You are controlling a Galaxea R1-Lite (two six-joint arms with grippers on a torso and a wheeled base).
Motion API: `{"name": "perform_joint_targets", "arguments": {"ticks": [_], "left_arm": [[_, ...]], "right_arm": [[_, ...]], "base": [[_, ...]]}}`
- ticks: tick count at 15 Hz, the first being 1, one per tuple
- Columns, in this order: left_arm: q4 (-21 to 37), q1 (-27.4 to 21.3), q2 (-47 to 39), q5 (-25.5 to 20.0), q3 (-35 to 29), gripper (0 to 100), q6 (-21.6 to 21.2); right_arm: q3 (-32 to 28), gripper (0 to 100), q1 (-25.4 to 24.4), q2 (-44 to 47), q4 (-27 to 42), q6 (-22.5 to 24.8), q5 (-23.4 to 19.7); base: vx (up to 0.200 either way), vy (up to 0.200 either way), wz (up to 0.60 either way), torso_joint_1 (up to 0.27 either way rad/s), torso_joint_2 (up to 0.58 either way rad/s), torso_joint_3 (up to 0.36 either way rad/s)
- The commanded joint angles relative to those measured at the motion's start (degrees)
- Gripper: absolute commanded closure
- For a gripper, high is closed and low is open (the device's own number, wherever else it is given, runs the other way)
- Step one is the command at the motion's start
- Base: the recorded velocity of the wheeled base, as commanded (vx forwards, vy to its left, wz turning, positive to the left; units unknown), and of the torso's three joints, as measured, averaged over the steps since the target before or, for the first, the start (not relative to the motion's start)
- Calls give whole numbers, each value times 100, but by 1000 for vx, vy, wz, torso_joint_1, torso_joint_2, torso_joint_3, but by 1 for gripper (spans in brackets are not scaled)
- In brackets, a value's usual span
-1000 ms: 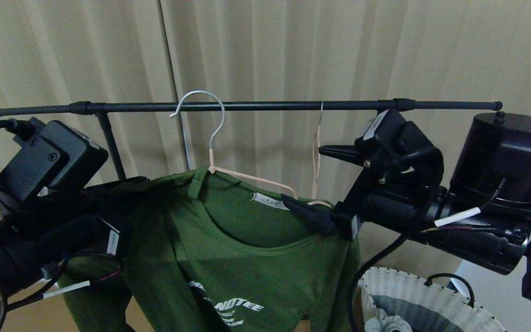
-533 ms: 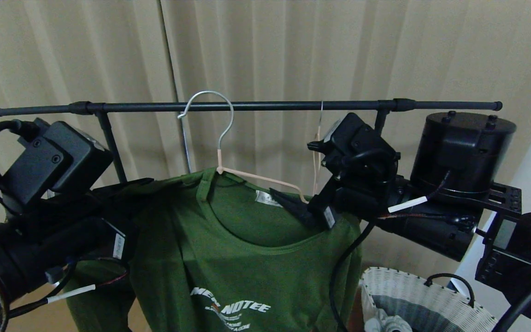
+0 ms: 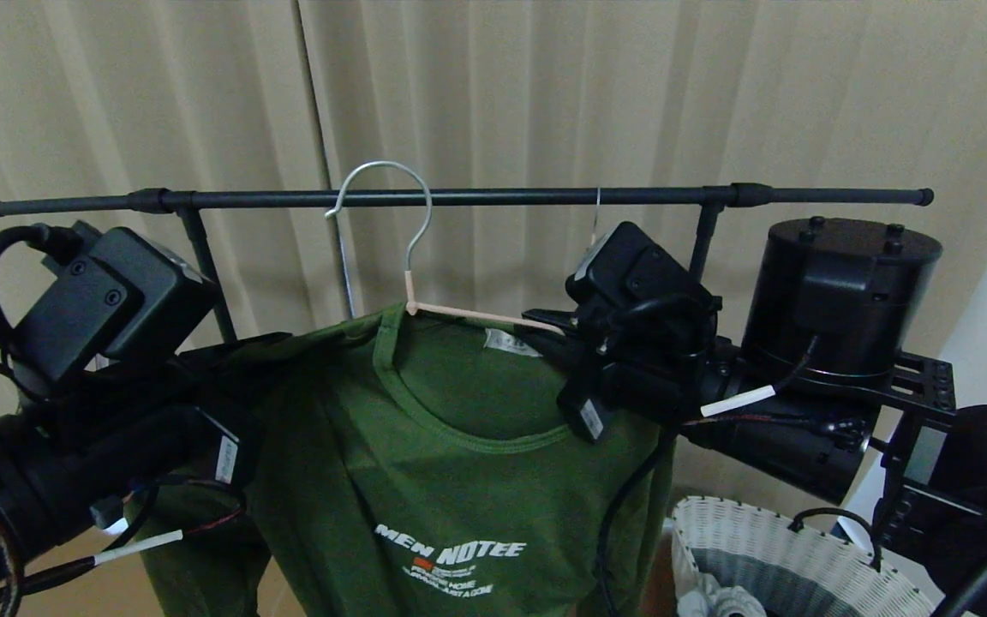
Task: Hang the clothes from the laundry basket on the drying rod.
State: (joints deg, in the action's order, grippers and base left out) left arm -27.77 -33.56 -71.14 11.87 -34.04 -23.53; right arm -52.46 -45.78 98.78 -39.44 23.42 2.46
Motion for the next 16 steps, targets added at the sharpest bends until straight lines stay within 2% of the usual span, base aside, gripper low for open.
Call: {"name": "perform_joint_targets", "arguments": {"ticks": [1,8,9,12,14,16], "left_arm": [[0,-1,-31,8,11,100,-3],[0,-54,-5,-18,37,100,6],[0,-72,-5,-18,37,0,6],[0,-116,101,-71,90,0,-3],[0,-116,268,-150,231,0,-11],[0,-63,505,-300,486,0,32]], "right_arm": [[-1,100,-10,1,-3,5,17],[51,100,-10,-87,-11,-4,17],[60,100,-2,-105,-11,-4,26],[262,100,122,-316,-3,-4,79],[447,100,280,-421,-47,-4,299],[649,100,605,-746,-55,-13,343]], "base": [[0,0,0,0,0,0],[0,0,0,0,0,0],[0,0,0,0,0,0],[0,0,0,0,0,0],[0,0,0,0,0,0],[0,0,0,0,0,0]]}}
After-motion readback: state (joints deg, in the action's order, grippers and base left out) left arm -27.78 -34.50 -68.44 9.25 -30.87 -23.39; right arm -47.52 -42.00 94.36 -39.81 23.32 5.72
